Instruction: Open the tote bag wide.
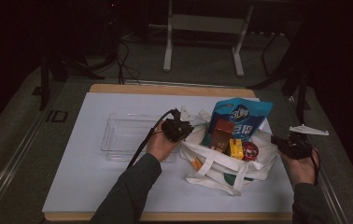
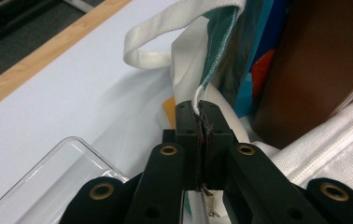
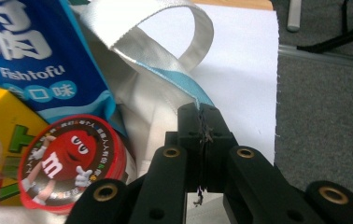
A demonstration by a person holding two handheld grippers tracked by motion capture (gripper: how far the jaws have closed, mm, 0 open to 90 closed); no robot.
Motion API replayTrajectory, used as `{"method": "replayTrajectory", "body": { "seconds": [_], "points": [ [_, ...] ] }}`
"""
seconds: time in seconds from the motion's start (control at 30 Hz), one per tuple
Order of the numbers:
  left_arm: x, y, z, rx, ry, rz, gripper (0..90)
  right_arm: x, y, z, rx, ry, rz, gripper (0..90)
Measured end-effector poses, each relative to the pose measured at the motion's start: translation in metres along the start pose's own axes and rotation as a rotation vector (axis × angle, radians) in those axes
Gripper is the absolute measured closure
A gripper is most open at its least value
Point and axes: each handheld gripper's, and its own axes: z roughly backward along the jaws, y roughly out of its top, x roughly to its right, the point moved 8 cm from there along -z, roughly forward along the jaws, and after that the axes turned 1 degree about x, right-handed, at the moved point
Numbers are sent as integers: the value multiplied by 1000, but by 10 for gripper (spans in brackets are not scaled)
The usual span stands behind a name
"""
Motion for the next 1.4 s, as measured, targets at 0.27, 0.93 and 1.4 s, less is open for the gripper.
{"method": "replayTrajectory", "body": {
  "seconds": [0.27, 0.93, 1.4],
  "points": [
    [-4, -6, -9, -19, -4, 10, 883, 4, -12, -14, -33, -11, -13, 890],
    [3, -9, -6, -29, -44, 33, 858, -1, -30, -13, -52, 2, -28, 862],
    [8, -2, 25, 67, -34, 33, 644, -22, -19, 39, 72, 11, 38, 632]
  ]
}}
